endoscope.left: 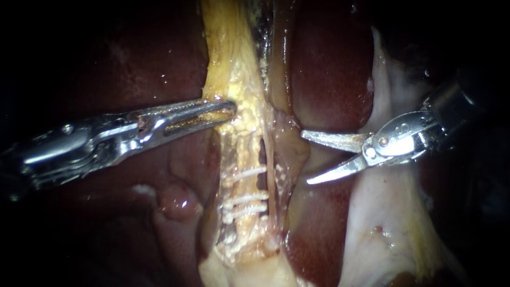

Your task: Go to the cutting position left tube

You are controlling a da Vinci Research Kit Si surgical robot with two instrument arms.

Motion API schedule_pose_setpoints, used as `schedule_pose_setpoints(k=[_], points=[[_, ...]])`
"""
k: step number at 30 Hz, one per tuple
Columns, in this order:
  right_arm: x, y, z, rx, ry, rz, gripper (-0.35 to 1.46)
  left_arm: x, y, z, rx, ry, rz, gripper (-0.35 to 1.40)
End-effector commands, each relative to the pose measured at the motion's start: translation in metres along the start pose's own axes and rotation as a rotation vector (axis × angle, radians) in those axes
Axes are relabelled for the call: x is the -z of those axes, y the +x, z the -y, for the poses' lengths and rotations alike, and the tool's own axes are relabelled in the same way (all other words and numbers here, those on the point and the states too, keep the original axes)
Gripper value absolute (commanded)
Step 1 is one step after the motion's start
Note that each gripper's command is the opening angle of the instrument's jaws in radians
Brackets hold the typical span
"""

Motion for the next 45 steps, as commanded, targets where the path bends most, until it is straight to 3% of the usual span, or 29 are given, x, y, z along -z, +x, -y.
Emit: schedule_pose_setpoints(k=[1,4,12,15,21,26,36,45], points=[[0.0,0.0,0.0,0.0,0.0,0.0,1.43,0.0,0.0,0.0,0.0,0.0,0.0,-0.35],[-0.0001,-0.0002,0.0004,-0.002,0.004,0.005,1.43,0.0003,-0.0003,0.0,0.002,0.003,0.004,-0.35],[-0.0021,-0.0028,0.0035,-0.172,0.124,0.116,1.33,0.0035,-0.0036,0.0004,-0.015,0.01,0.052,-0.35],[-0.0034,-0.0035,0.004,-0.207,0.161,0.139,1.3,0.0051,-0.0048,0.0006,-0.019,0.009,0.075,-0.35],[-0.0057,-0.0039,0.0032,-0.256,0.238,0.159,1.23,0.0076,-0.0065,0.0013,-0.03,0.009,0.11,-0.35],[-0.0076,-0.004,0.0023,-0.293,0.305,0.152,1.24,0.0088,-0.0069,0.0017,-0.044,0.003,0.118,-0.35],[-0.01,-0.0038,0.0021,-0.308,0.389,0.168,1.24,0.0094,-0.0069,0.0019,-0.044,0.004,0.117,-0.35],[-0.012,-0.0055,0.0021,-0.326,0.435,0.182,1.23,0.0104,-0.0073,0.0021,-0.041,0.004,0.124,-0.35]])
